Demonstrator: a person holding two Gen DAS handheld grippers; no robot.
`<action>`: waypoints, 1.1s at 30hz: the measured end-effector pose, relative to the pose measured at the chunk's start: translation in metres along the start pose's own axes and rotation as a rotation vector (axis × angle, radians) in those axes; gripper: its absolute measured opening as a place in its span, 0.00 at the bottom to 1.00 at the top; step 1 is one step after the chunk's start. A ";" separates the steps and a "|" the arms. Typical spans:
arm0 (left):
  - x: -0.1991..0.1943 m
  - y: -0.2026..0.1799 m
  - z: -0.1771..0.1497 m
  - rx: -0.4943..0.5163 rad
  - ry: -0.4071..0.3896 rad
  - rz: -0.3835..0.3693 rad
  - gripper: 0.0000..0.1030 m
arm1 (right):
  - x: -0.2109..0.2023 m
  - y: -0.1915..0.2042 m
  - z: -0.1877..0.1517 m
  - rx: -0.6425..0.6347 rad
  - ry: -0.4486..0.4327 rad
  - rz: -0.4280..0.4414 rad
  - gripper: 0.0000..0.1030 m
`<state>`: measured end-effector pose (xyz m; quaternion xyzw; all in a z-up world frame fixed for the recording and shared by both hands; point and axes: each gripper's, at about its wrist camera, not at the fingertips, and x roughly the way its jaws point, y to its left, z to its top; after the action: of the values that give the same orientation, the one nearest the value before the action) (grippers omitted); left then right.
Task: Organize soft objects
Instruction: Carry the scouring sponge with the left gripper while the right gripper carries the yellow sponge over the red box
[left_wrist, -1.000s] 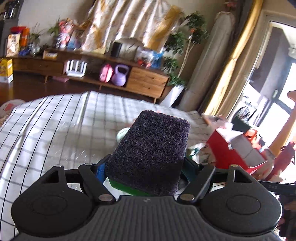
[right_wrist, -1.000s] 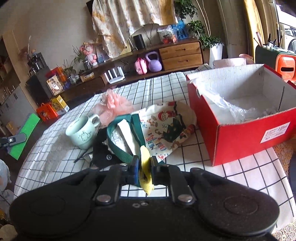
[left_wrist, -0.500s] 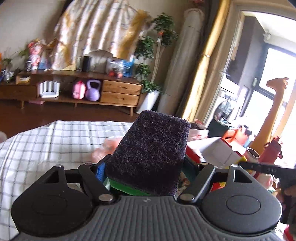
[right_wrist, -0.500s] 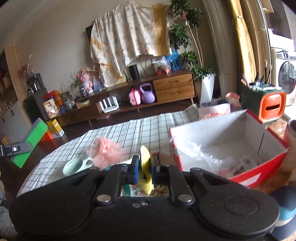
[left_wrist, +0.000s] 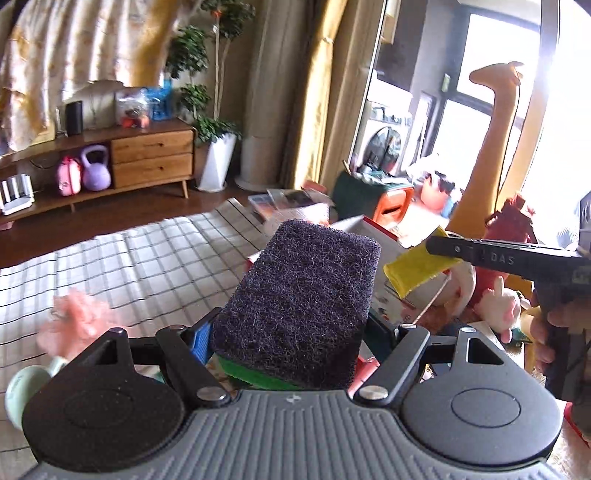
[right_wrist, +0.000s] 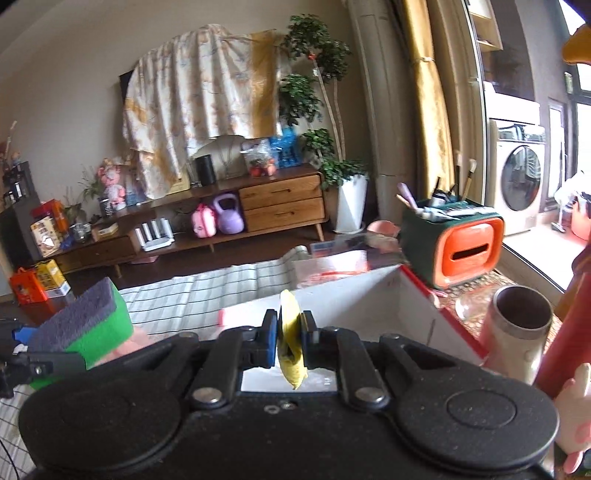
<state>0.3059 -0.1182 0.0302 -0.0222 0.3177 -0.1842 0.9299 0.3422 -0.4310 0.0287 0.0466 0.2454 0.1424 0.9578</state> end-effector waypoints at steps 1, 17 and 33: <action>0.012 -0.007 0.003 0.010 0.014 -0.006 0.76 | 0.004 -0.008 -0.001 0.007 0.004 -0.013 0.11; 0.160 -0.075 0.012 0.101 0.188 0.016 0.76 | 0.079 -0.068 -0.018 -0.063 0.049 -0.150 0.11; 0.225 -0.085 0.000 0.134 0.322 0.070 0.76 | 0.117 -0.083 -0.039 -0.044 0.130 -0.112 0.12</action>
<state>0.4423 -0.2771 -0.0868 0.0806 0.4499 -0.1736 0.8723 0.4422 -0.4750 -0.0719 0.0022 0.3059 0.0970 0.9471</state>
